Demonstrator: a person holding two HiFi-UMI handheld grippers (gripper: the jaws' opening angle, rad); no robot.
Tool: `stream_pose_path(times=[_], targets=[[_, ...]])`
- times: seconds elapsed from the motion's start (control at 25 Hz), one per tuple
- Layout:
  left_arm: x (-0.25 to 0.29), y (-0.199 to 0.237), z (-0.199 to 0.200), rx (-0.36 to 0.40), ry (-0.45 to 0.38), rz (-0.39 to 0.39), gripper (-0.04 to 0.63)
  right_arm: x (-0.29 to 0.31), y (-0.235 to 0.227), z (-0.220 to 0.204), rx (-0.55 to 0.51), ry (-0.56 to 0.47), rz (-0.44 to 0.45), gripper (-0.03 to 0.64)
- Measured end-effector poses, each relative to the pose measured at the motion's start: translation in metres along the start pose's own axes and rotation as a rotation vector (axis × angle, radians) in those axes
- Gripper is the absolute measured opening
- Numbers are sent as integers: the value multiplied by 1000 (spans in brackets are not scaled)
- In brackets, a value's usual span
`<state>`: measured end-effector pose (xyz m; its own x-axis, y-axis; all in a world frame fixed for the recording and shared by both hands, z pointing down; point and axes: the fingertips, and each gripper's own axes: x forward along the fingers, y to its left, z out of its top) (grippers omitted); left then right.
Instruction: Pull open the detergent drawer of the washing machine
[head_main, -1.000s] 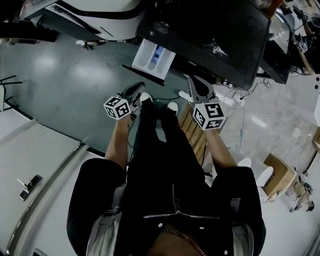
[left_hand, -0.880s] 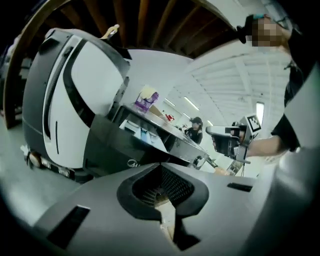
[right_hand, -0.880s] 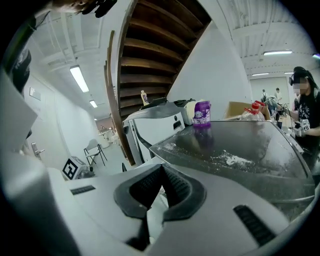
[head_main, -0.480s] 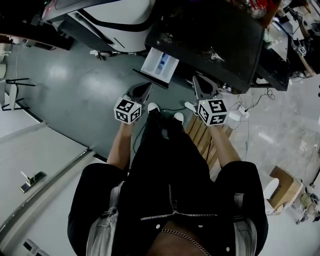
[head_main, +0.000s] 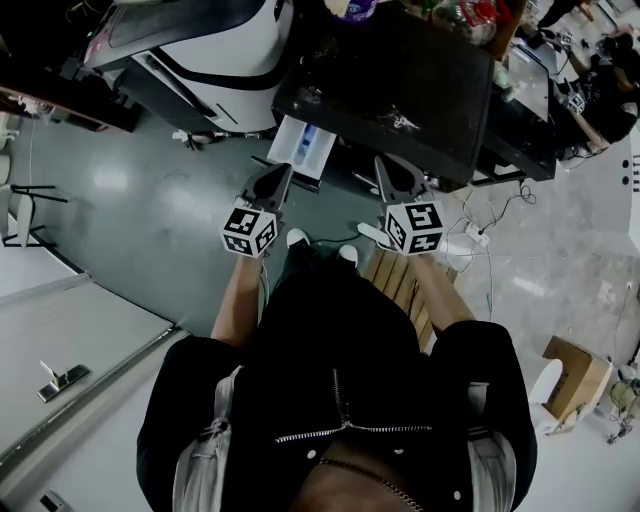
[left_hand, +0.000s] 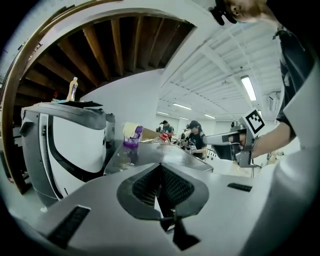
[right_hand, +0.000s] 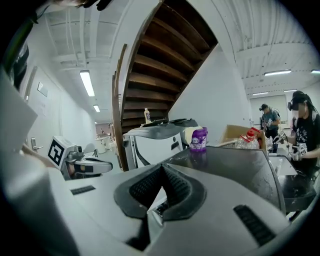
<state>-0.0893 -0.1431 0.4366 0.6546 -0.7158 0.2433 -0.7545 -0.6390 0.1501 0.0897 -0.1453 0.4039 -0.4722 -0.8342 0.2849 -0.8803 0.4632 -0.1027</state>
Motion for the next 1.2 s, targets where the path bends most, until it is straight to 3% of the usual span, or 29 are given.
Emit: stream_pose_path(times=[0.36, 1.2], targets=[[14, -15, 55, 74, -55, 19, 20, -17, -8, 28, -37, -74, 1, 3], [13, -29, 47, 70, -57, 0, 20, -22, -7, 26, -56, -79, 43, 3]])
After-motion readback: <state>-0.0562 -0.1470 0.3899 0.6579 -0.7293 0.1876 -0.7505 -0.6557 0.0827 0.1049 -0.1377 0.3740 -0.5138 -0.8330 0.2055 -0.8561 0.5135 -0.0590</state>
